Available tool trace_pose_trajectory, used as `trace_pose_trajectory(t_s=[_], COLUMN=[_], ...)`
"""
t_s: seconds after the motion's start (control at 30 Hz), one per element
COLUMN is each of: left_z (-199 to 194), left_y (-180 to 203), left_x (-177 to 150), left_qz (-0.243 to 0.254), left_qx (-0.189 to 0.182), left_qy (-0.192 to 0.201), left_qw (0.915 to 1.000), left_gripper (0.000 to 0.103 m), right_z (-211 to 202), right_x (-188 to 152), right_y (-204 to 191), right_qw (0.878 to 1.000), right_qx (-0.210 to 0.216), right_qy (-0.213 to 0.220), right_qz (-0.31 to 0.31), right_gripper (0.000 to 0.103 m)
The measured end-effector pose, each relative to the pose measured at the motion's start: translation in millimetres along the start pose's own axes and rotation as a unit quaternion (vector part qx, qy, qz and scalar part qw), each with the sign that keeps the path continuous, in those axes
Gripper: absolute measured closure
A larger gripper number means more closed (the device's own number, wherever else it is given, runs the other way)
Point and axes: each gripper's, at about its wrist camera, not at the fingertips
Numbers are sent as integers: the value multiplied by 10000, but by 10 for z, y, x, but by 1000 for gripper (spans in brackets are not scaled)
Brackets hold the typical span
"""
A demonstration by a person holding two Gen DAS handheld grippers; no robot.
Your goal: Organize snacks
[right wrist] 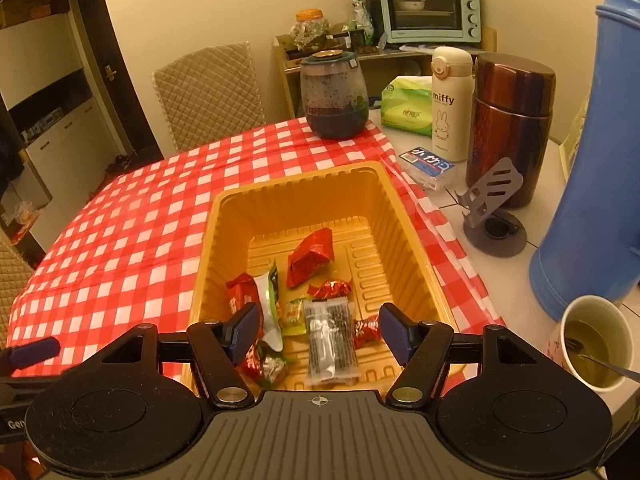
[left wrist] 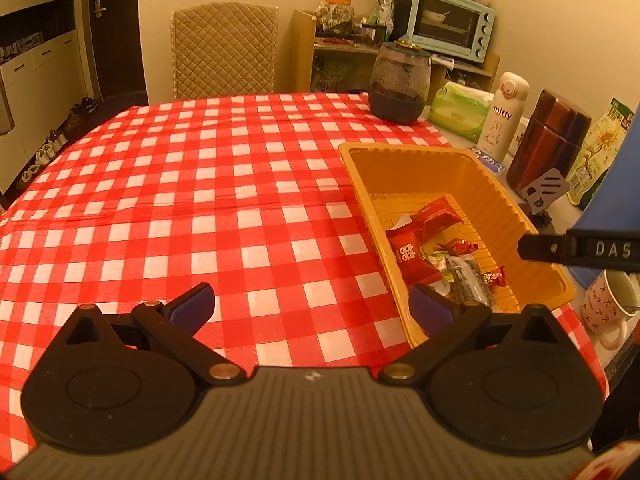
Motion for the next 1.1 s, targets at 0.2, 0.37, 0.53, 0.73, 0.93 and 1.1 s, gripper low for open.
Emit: trace_pose_trajectory(t_s=[0.2, 0.37, 0.53, 0.73, 0.93, 1.1], left_z=[-219, -429, -661, -964, -1229, -1378], left_y=[-45, -91, -146, -192, -228, -287], left_x=[-51, -117, -200, -324, -469, -575], left_qz=[-111, -182, -239, -279, -324, -440], left_qx=[28, 69, 30, 13, 109, 150], left_qy=[99, 59, -7, 21, 49, 9], left_qw=[9999, 9998, 9997, 9996, 9994, 9989], left_gripper=[0, 0, 0, 1, 0, 0], right_z=[-168, -348, -540, -779, -958, -1076], right_x=[-95, -180, -317, -524, -696, -811], right_y=[-97, -207, -359, -548, -704, -818], right_qw=[10000, 9999, 9996, 9988, 9979, 9971], right_qx=[-2, 1, -51, -31, -5, 36], right_qy=[-45, -62, -115, -124, -175, -189], right_qz=[-82, -143, -256, -479, -623, -731], right_gripper=[34, 32, 30, 27, 25, 24])
Point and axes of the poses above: each gripper's, at about its wrist camera, not at the fingertips, and z roughly the way its jaws point, y to its right, x to its top, and after that the axes turned 3 degrees about -y, right-handed
